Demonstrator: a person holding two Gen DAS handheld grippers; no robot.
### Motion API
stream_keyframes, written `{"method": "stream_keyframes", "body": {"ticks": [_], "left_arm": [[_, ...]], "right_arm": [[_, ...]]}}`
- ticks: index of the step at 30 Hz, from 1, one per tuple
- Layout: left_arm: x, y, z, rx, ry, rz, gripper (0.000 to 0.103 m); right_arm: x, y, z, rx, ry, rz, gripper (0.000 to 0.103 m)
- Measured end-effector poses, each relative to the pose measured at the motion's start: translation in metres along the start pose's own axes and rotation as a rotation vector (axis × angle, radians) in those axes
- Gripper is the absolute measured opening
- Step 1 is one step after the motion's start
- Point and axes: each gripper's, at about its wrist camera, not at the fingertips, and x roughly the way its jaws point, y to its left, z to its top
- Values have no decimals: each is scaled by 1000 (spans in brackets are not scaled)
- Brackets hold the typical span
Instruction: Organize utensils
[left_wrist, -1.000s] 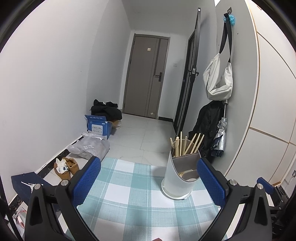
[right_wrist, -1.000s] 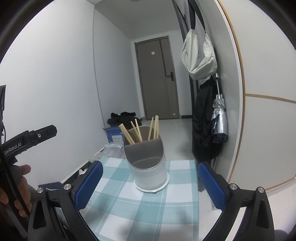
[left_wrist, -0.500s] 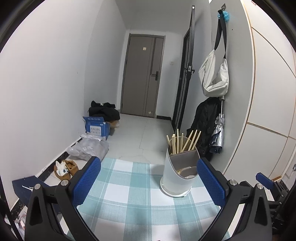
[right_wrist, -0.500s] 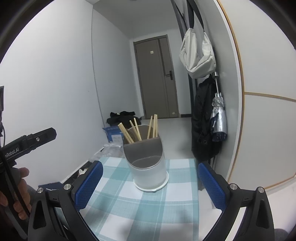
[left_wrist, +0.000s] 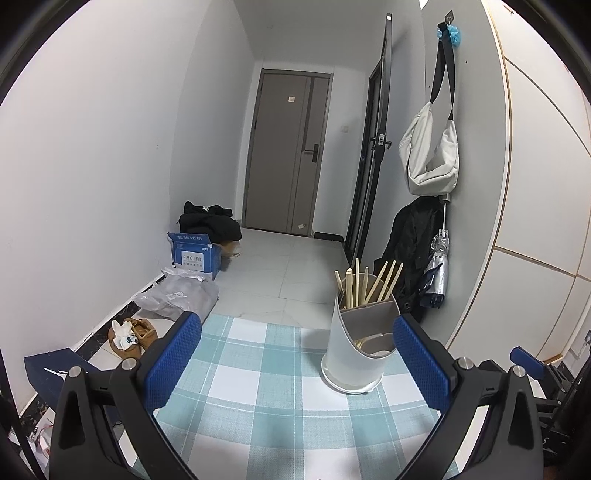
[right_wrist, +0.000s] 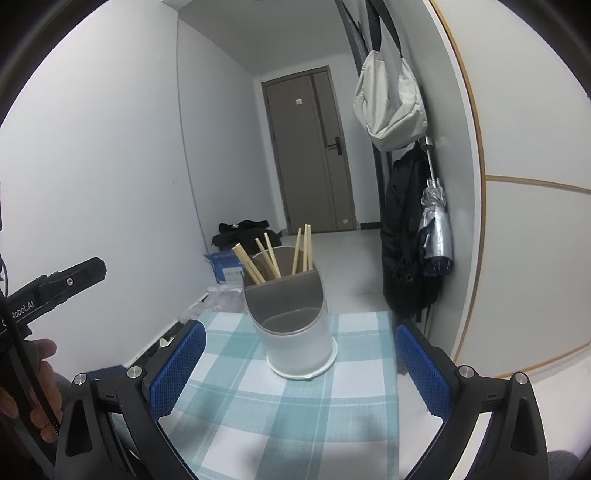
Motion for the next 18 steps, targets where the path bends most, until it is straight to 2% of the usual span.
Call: {"method": "stream_keyframes", "body": {"ticks": [18], "left_arm": [[6, 0, -1, -9, 8, 12, 102]], "right_arm": [[-1, -4, -2, 9, 16, -13, 103]]}}
